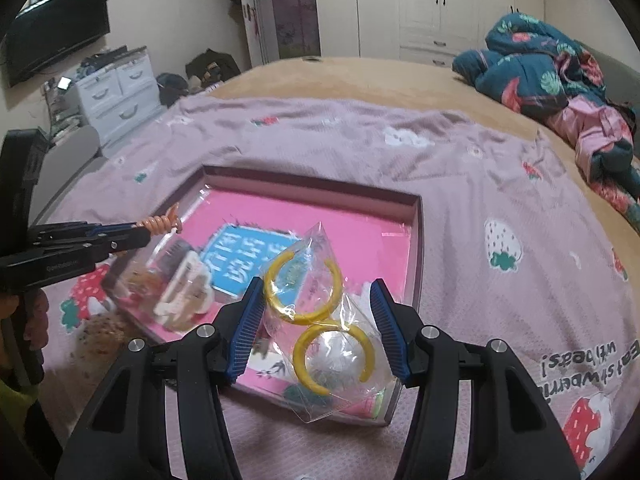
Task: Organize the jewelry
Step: 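Lift the coiled tie with the left tool while the right carries the bangles over the box, then open the left tool to drop the coiled tie while the right releases the bangles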
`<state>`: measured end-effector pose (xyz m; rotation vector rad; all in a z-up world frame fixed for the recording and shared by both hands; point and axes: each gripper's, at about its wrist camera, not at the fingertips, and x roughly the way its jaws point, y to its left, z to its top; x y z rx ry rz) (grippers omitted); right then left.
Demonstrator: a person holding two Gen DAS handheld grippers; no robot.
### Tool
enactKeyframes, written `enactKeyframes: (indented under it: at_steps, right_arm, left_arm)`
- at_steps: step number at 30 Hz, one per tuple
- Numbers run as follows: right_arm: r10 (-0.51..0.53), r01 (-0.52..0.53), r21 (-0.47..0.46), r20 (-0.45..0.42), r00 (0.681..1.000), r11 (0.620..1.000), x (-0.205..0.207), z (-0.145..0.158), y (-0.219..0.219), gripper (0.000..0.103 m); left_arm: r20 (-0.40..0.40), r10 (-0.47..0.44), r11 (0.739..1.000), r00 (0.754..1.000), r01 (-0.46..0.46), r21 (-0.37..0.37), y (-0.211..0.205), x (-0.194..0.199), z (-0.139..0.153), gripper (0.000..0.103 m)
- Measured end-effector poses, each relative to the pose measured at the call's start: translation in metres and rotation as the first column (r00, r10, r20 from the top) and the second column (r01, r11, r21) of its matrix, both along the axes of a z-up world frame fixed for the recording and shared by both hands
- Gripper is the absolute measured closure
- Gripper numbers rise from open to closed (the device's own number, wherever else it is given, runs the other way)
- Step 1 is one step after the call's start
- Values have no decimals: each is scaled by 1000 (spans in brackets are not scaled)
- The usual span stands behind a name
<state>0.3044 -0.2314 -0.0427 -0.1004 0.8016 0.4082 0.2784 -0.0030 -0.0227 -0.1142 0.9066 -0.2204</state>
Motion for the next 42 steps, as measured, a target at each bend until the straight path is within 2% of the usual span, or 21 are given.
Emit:
enactKeyframes:
  at_steps: [10, 13, 16, 18, 22, 24, 26, 30, 32, 33, 38, 42]
  right_arm:
    - [-4, 4, -1, -77, 997, 1000, 18, -31, 15, 49]
    - [-22, 23, 12, -97, 995, 1000, 20, -35, 15, 46]
    - [-31, 34, 31, -94, 995, 999, 16, -33, 11, 41]
    - [-40, 43, 36, -81, 996, 998, 11, -29, 7, 33]
    - [-51, 54, 52, -53, 997, 997, -4, -17, -2, 26]
    - [-54, 56, 56, -31, 998, 997, -14, -9, -6, 22]
    - [-53, 54, 62, -9, 999, 997, -23, -1, -8, 18]
    - [-51, 48, 70, 41, 998, 996, -44, 18, -12, 13]
    - [-54, 49, 82, 66, 996, 995, -54, 28, -15, 11]
    - [-55, 48, 90, 75, 996, 995, -59, 33, -15, 9]
    - [-48, 35, 106, 131, 990, 994, -83, 55, -17, 7]
    - [-43, 24, 117, 157, 987, 993, -99, 67, -19, 7]
  left_arm:
    - [-35, -10, 1000, 999, 10, 8, -3, 14, -15, 92]
    - [-39, -12, 1000, 999, 13, 10, -4, 16, -16, 92]
    - [-40, -10, 1000, 999, 11, 8, -5, 16, -16, 92]
    - [-38, -9, 1000, 999, 9, 9, -6, 16, -16, 92]
    - [-30, -8, 1000, 1000, 8, 3, -4, 13, -13, 92]
    - [-24, -7, 1000, 1000, 7, 0, -3, 9, -10, 88]
    - [-13, -8, 1000, 1000, 8, -4, -3, 4, -4, 74]
    - [13, -10, 1000, 1000, 10, -9, -4, -7, 10, 66]
    - [35, -8, 1000, 999, 8, -8, -3, -17, 19, 51]
    - [47, -3, 1000, 999, 3, -8, -3, -22, 24, 48]
    - [85, 13, 1000, 996, -12, -9, 2, -44, 42, 26]
    - [119, 22, 1000, 993, -20, -15, 6, -62, 54, 17]
